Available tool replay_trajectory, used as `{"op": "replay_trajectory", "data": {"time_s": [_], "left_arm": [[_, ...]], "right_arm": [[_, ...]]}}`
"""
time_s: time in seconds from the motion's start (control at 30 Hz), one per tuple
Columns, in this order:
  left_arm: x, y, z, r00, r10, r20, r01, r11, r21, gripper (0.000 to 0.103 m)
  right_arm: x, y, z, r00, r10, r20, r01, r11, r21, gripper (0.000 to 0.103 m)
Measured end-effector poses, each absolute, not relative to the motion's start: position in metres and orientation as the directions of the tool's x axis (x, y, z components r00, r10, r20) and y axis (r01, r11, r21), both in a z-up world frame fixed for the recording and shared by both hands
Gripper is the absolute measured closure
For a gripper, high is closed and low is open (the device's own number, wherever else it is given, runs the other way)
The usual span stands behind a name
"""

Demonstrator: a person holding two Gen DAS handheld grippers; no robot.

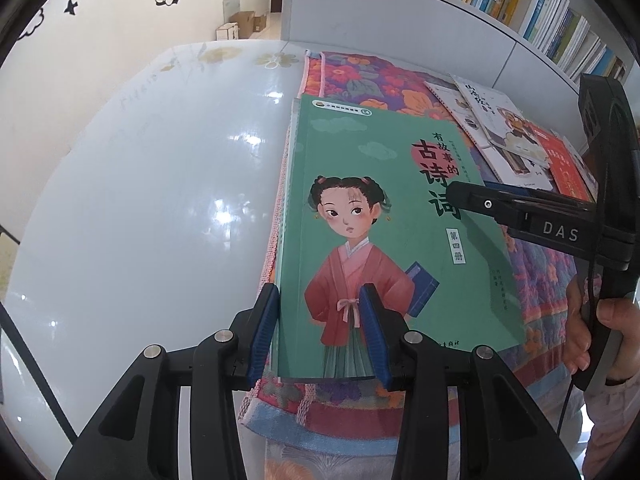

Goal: Organize books

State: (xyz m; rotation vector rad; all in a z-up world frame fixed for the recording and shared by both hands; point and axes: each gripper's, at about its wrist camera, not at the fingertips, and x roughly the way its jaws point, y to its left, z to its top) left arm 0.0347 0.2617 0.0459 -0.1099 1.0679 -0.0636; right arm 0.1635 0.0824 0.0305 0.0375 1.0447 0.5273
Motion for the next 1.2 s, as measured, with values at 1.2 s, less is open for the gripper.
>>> {"op": "replay_trajectory", "data": {"time_s": [1.2], "left_arm": [[0.168,-0.086,0.076,0.468,-0.430,-0.772,0.344,0.893,-0.289,0.061]], "right_arm": [[0.152,-0.339,0.060,0.635,0.368,-0.679,0.027,0.868,0.496,0.050]]}}
